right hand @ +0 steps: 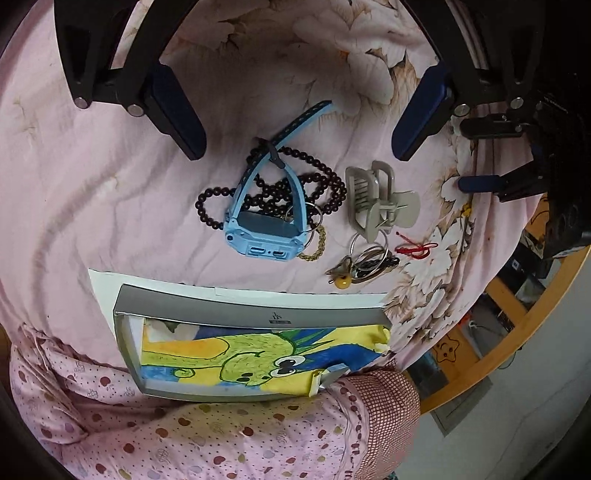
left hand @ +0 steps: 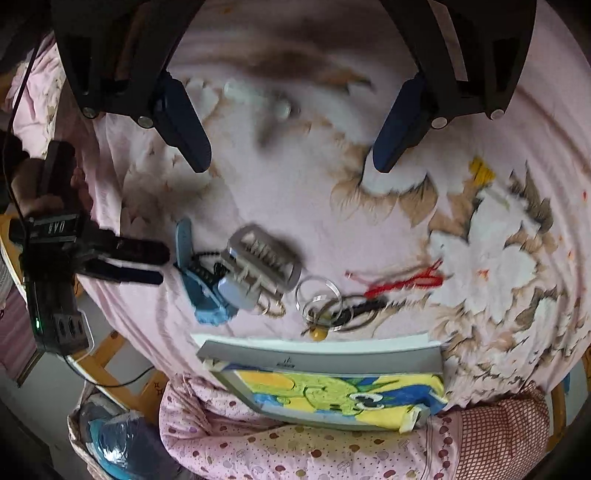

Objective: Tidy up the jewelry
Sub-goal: 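Move the left tool toward the grey claw clip while the right tool approaches the blue watch, then grasp the grey claw clip with the left tool while the right tool grasps the blue watch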

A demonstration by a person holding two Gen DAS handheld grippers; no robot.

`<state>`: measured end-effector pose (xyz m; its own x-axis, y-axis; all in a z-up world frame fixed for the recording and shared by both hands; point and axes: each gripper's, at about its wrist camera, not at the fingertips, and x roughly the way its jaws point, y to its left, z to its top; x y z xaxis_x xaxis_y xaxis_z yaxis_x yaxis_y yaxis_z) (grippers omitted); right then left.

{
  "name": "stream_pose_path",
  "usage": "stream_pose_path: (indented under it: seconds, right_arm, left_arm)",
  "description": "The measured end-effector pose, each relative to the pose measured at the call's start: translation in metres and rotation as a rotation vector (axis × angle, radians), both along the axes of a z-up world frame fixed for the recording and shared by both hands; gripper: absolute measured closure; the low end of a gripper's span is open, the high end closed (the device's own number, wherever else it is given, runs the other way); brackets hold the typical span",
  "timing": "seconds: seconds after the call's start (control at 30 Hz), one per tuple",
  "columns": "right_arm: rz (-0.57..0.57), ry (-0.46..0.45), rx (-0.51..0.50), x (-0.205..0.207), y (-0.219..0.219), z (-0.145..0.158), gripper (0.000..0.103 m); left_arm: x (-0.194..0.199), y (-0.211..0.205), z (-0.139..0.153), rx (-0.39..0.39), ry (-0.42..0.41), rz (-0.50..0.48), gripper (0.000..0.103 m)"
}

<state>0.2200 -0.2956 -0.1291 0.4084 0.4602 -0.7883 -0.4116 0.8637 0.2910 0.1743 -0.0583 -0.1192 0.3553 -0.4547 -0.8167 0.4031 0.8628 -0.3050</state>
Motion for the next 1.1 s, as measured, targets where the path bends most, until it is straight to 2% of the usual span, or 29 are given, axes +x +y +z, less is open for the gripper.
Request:
stream_pose_path:
  seconds: [0.17, 0.27, 0.33, 0.53, 0.8, 0.87, 0.97, 1.1]
  right_arm:
    - [-0.05, 0.002, 0.018, 0.012, -0.01, 0.001, 0.016]
    - [-0.086, 0.013, 0.03, 0.021, -0.017, 0.001, 0.032]
    - [-0.107, 0.019, 0.028, 0.026, -0.019, 0.0, 0.047]
    - [-0.12, 0.044, 0.012, 0.036, -0.018, -0.006, 0.074]
    - [-0.143, 0.079, -0.002, 0.044, -0.015, -0.013, 0.089]
    - [-0.159, 0.08, 0.004, 0.043, -0.015, -0.012, 0.091]
    - [-0.175, 0.074, 0.002, 0.038, -0.015, -0.01, 0.094]
    - [-0.193, 0.067, 0.014, 0.031, -0.015, -0.007, 0.095]
  left_arm:
    - [0.023, 0.0, -0.001, -0.079, -0.006, 0.026, 0.018]
    - [0.035, -0.001, -0.004, -0.111, 0.0, 0.03, 0.018]
    - [0.04, -0.004, -0.004, -0.125, -0.001, 0.026, 0.018]
    - [0.049, -0.018, -0.006, -0.142, -0.029, -0.013, 0.018]
    - [0.062, -0.028, -0.014, -0.148, -0.018, -0.021, 0.047]
    - [0.064, -0.027, -0.015, -0.149, -0.009, -0.022, 0.061]
    - [0.064, -0.026, -0.014, -0.174, 0.004, -0.028, 0.074]
    - [0.057, -0.028, -0.007, -0.149, -0.028, -0.042, 0.086]
